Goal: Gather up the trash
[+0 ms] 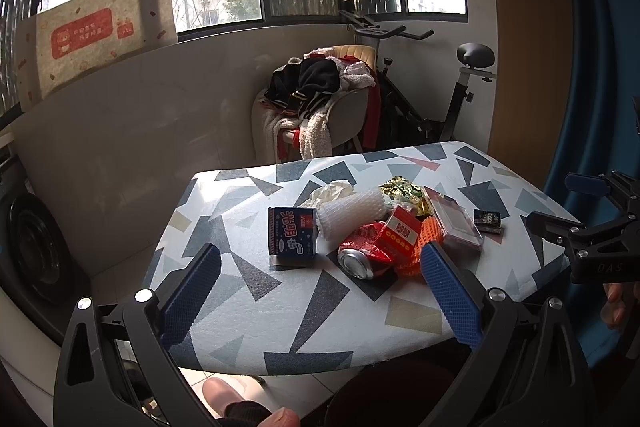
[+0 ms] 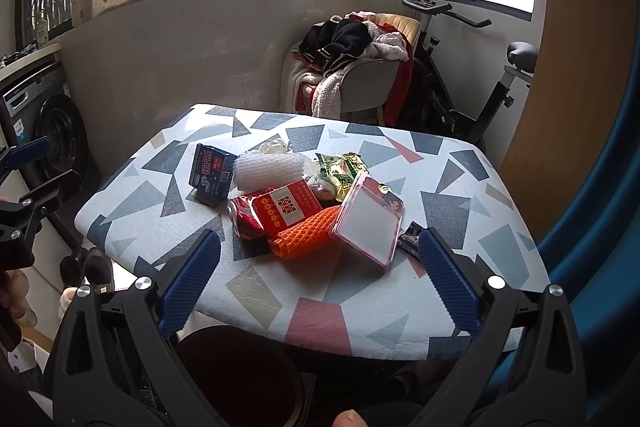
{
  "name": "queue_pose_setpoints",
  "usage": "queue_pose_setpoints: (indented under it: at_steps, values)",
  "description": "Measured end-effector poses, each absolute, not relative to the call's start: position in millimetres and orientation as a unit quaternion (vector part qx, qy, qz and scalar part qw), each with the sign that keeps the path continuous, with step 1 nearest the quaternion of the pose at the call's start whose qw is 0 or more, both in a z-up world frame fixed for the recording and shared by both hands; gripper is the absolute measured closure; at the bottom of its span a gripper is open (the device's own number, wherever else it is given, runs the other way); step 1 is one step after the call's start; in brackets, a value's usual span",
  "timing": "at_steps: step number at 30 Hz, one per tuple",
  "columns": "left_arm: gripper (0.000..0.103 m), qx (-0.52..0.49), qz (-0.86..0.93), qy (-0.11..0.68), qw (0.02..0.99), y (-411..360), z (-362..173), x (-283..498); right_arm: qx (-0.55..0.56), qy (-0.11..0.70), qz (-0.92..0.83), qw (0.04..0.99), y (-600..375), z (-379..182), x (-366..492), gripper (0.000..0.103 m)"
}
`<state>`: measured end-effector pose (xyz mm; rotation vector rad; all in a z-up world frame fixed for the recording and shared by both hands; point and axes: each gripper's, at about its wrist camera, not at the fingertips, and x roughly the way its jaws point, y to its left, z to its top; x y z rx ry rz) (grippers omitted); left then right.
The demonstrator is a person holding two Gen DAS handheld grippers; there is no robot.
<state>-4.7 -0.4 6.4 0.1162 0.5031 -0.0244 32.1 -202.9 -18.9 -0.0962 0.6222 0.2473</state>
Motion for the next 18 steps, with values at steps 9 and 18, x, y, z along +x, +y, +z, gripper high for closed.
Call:
queue_pose_setpoints:
  at_steps: [9,18]
  values:
    - [0.005,0.057,-0.011,0.251,0.966,-1.4,-5.0,-7.3,-0.047,0.308,0.119,0.943,-202.6,-24.4,31.8,0.006]
    - [0.005,0.018,-0.026,0.283,0.959,17.1,-36.9,9.6,-0.021,0.330,0.128,0.935,-211.8,-61.0,40.2,0.006]
